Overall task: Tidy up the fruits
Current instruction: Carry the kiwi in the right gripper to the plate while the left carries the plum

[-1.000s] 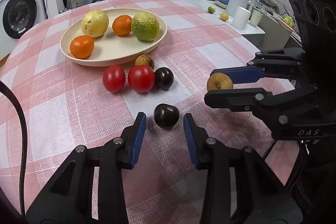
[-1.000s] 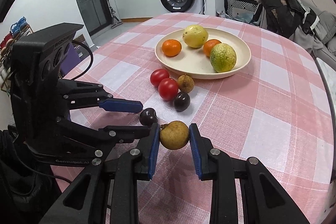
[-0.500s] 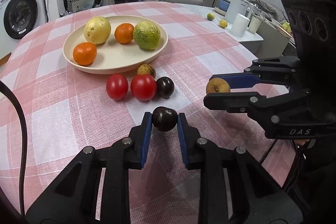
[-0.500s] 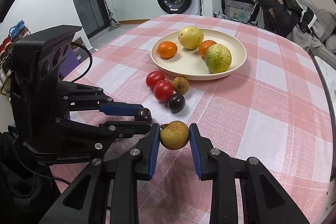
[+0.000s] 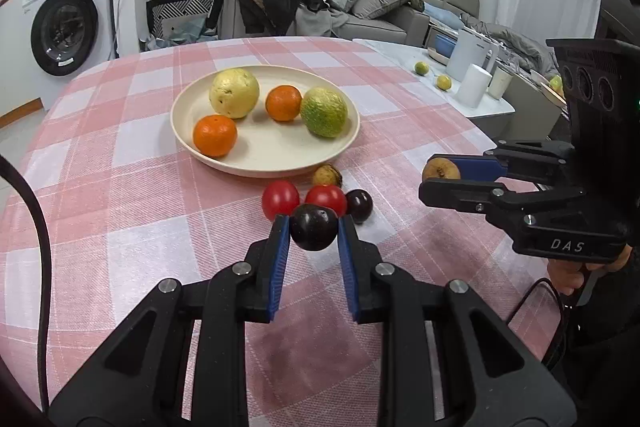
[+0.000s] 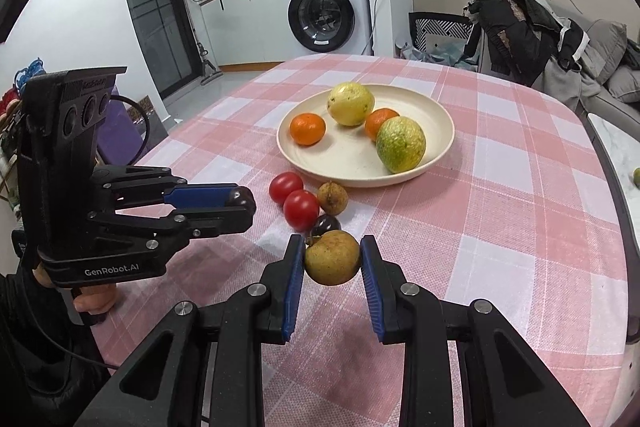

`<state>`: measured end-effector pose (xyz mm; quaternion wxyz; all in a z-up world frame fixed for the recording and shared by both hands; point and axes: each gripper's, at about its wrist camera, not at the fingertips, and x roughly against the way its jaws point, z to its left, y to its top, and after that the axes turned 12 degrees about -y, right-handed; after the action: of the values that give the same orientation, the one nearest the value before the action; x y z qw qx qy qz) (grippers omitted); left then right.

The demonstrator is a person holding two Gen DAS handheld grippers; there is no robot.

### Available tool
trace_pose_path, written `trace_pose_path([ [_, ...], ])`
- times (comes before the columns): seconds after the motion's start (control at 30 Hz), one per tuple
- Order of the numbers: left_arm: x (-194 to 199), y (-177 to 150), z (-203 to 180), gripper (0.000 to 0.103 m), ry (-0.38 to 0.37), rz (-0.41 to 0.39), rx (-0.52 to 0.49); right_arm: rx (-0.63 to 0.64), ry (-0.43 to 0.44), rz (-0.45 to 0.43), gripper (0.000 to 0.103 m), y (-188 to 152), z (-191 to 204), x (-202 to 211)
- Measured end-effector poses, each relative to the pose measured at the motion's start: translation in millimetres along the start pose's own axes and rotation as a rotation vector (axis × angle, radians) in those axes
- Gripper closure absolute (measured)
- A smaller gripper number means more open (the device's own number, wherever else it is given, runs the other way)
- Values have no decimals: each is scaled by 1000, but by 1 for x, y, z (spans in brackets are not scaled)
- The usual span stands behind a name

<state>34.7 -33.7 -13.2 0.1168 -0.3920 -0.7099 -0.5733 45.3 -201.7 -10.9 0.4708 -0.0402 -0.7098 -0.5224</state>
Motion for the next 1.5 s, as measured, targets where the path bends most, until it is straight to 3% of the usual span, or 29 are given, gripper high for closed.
trace_pose_path([
  [0.7, 11, 42, 29, 81, 45, -88, 23, -28, -42, -81, 74, 68, 15, -10],
  [0.93, -7, 53, 57, 81, 96, -61, 73, -32, -65, -37, 74, 78, 18, -42],
  [1.07, -19, 54, 69, 81, 104, -51, 105, -33, -31, 2, 74, 74, 18, -59],
  [1.5, -48, 68, 67, 81, 140, -18, 82, 2, -79, 36, 74, 74, 17, -80],
])
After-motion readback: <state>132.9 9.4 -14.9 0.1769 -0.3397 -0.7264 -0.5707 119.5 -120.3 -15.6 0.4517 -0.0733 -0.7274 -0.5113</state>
